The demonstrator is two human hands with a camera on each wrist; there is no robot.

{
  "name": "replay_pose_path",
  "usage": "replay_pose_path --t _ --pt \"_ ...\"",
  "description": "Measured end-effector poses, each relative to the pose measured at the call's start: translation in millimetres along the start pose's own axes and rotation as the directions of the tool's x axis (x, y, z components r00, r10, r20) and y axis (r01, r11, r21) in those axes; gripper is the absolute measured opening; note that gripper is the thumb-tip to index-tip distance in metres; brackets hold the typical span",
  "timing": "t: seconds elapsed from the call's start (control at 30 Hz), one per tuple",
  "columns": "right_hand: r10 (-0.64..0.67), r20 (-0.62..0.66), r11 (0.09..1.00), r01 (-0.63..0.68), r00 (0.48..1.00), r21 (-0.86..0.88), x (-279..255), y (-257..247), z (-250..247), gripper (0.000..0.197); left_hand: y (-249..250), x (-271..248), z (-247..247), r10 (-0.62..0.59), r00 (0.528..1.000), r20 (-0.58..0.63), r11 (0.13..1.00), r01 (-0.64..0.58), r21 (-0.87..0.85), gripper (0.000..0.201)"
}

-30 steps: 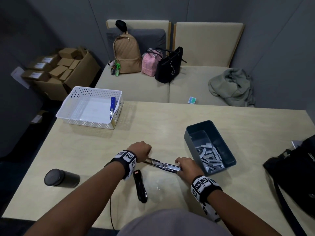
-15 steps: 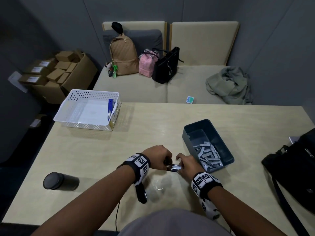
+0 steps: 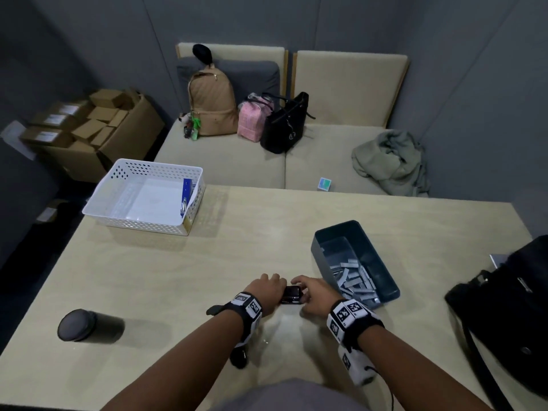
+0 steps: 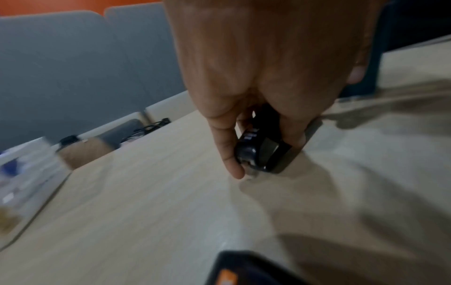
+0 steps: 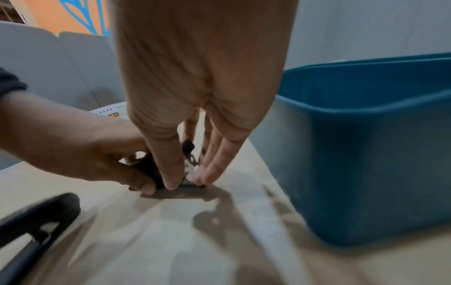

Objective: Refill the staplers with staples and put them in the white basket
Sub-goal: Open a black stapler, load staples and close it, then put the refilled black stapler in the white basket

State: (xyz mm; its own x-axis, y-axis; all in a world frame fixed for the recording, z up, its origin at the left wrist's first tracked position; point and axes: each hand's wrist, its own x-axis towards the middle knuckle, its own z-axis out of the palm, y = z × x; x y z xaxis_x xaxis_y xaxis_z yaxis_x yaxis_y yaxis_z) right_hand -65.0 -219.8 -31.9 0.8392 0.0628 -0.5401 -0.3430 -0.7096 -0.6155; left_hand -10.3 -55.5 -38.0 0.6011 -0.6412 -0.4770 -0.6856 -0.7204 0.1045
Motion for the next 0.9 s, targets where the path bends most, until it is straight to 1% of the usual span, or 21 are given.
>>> replay_pose_path --t 0.1,0.13,0.2,0.27,0.33,0.37,0.4,0.47,0.53,0.6,0.67,0.7,0.73,0.8,0.9 --pt "-0.017 -0.061 0.991 0.025 0.998 0.135 14.5 -34.5 -11.9 0.074 -32.2 -3.6 -20.7 -0.077 0.996 -0.053 0.982 0.067 -0.175 0.042" --pt "-0.044 -0.083 0.984 0.058 0.996 0.171 21.3 -52.4 -16.9 0.076 -47.2 -6.9 -30.8 -0.107 0.991 -0.079 0.97 0.086 -0.229 0.043" --pt "-0.14 -0.109 0.972 0.158 0.984 0.173 38.0 -92.3 -26.9 0.082 -82.3 -16.6 -53.6 -0.178 0.972 -0.151 0.924 0.113 -0.364 0.042" --pt "-0.231 -0.117 0.958 0.246 0.966 0.145 56.4 -134.9 -33.3 0.087 -120.8 -30.3 -76.7 -0.278 0.931 -0.235 0.83 0.11 -0.547 0.036" --pt "-0.291 -0.132 0.945 0.306 0.948 0.118 76.0 -173.1 -34.9 0.09 -156.6 -41.9 -98.0 -0.402 0.867 -0.293 0.727 0.108 -0.678 0.033" --pt "-0.308 -0.137 0.941 0.323 0.941 0.104 86.1 -190.5 -34.4 0.091 -174.0 -46.5 -106.8 -0.465 0.834 -0.298 0.675 0.116 -0.729 0.033" --pt "-0.32 -0.138 0.939 0.333 0.937 0.085 93.8 -203.9 -34.4 0.091 -188.1 -48.9 -114.8 -0.522 0.806 -0.278 0.62 0.134 -0.773 0.033" --pt "-0.349 -0.119 0.935 0.354 0.929 0.021 109.4 -229.2 -33.1 0.089 -220.2 -49.8 -126.6 -0.619 0.76 -0.199 0.52 0.206 -0.829 0.033" --pt "-0.358 -0.083 0.934 0.357 0.93 -0.033 122.8 -246.0 -31.9 0.085 -254.1 -44.4 -131.3 -0.693 0.712 -0.114 0.445 0.298 -0.844 0.035" --pt "-0.337 -0.045 0.94 0.334 0.94 -0.066 135.5 -252.3 -28.9 0.079 -286.6 -32.5 -129.4 -0.762 0.647 -0.029 0.391 0.423 -0.817 0.04" --pt "-0.296 -0.009 0.949 0.293 0.955 -0.115 146.3 -250.2 -24.7 0.073 -310.6 -16.9 -123.8 -0.802 0.595 0.04 0.363 0.541 -0.759 0.045" --pt "-0.27 0.003 0.954 0.268 0.963 -0.131 151.0 -247.1 -22.4 0.069 -319.1 -9.3 -120.8 -0.807 0.588 0.06 0.365 0.576 -0.732 0.045" --pt "-0.247 0.007 0.959 0.245 0.969 -0.141 155.5 -243.5 -20.2 0.064 -325.7 -2.1 -118.3 -0.803 0.591 0.072 0.373 0.594 -0.713 0.044" --pt "-0.207 0.023 0.965 0.208 0.978 -0.157 163.5 -235.1 -16.2 0.058 -335.5 13.2 -112.4 -0.79 0.606 0.088 0.383 0.601 -0.702 0.04" --pt "-0.171 0.046 0.968 0.177 0.984 -0.177 172.6 -220.7 -12.5 0.055 -343.4 34.2 -105.9 -0.79 0.605 0.098 0.368 0.597 -0.713 0.038"
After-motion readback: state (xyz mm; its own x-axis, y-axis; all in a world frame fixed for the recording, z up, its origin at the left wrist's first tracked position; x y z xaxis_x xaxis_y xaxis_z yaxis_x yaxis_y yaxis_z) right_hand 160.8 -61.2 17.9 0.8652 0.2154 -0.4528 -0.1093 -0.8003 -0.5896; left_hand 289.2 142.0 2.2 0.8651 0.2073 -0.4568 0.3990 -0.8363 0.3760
